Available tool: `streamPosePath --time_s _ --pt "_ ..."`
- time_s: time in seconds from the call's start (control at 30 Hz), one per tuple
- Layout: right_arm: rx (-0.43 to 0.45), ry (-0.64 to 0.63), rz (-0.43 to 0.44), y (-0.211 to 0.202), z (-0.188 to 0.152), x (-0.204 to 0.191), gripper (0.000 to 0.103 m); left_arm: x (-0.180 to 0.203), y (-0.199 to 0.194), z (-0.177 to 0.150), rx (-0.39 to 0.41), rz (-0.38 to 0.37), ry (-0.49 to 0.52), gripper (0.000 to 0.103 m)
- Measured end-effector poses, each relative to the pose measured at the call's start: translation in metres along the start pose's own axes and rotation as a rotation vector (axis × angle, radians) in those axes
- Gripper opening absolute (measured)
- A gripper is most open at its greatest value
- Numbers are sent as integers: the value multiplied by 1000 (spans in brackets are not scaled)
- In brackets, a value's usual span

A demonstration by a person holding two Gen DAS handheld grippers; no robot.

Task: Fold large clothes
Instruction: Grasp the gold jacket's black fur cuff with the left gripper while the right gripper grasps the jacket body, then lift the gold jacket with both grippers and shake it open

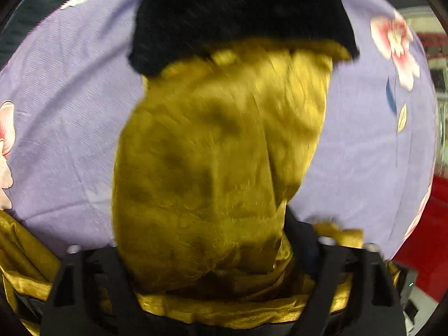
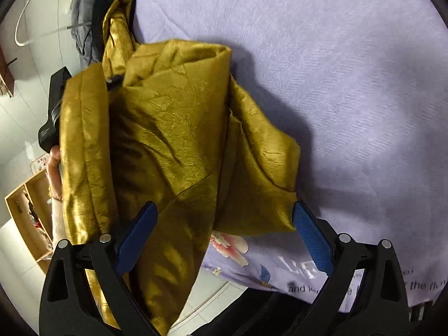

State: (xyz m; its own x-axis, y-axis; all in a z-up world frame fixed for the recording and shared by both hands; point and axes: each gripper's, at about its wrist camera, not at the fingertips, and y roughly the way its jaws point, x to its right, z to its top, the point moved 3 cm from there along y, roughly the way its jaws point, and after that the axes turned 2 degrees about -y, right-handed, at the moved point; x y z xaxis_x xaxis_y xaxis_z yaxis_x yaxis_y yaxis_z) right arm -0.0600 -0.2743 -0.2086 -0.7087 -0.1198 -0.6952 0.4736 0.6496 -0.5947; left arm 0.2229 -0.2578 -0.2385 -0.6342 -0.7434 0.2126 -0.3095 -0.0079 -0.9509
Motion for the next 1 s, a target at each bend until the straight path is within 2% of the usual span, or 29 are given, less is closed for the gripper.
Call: streamPosePath --time_s 0.03,0.07,0.1,0.13,0.17,0.23,0.27,0.4,0.5,0.6,0.67,0.73,0.77,0.8,0.83,0.87,0.93,1.0 --pt "8 -22 -25 1 0 -3 84 1 2 -4 3 6 5 57" --pt "15 -39 -39 2 0 -4 76 1 3 -7 9 3 3 46" --pt "28 -51 -49 1 -1 -6 54 0 1 -11 19 -13 -5 41" --pt "33 -57 -45 1 -2 -7 38 -2 -3 -15 31 -27 -12 34" --pt "35 -70 -43 1 -4 -10 34 -4 -8 -18 45 -41 -19 26" --pt "50 -125 -68 -3 -7 -19 17 -7 -22 -26 79 -81 -26 19" --pt "70 -161 -86 -8 -8 -26 14 -8 -31 -31 92 -110 -28 16" --pt "151 -322 -78 -34 -18 -67 1 -16 -69 -65 181 -175 -9 12" --pt "204 -475 -7 -60 -27 -116 1 -28 -113 -102 282 -238 -25 11" --pt "237 -669 -21 -81 -39 -176 1 -53 -153 -143 392 -287 -77 10" --pt "211 -701 -30 -83 -41 -195 1 -66 -168 -167 450 -269 -110 10" --pt "194 -634 -57 -82 -32 -194 4 -88 -181 -198 495 -280 -161 10" --pt "193 -612 -78 -78 -29 -190 9 -99 -180 -211 502 -291 -190 10" --pt "195 -589 -119 -76 -24 -186 37 -107 -174 -226 502 -305 -227 10" --pt "203 -568 -161 -66 -29 -174 81 -113 -164 -242 492 -318 -254 10" --pt "214 -538 -205 -61 -38 -158 90 -117 -152 -258 475 -326 -280 10" --pt "210 -486 -249 -57 -44 -131 90 -126 -123 -295 423 -350 -337 10" --pt "171 -465 -302 -49 -43 -96 90 -132 -94 -321 379 -401 -405 10"
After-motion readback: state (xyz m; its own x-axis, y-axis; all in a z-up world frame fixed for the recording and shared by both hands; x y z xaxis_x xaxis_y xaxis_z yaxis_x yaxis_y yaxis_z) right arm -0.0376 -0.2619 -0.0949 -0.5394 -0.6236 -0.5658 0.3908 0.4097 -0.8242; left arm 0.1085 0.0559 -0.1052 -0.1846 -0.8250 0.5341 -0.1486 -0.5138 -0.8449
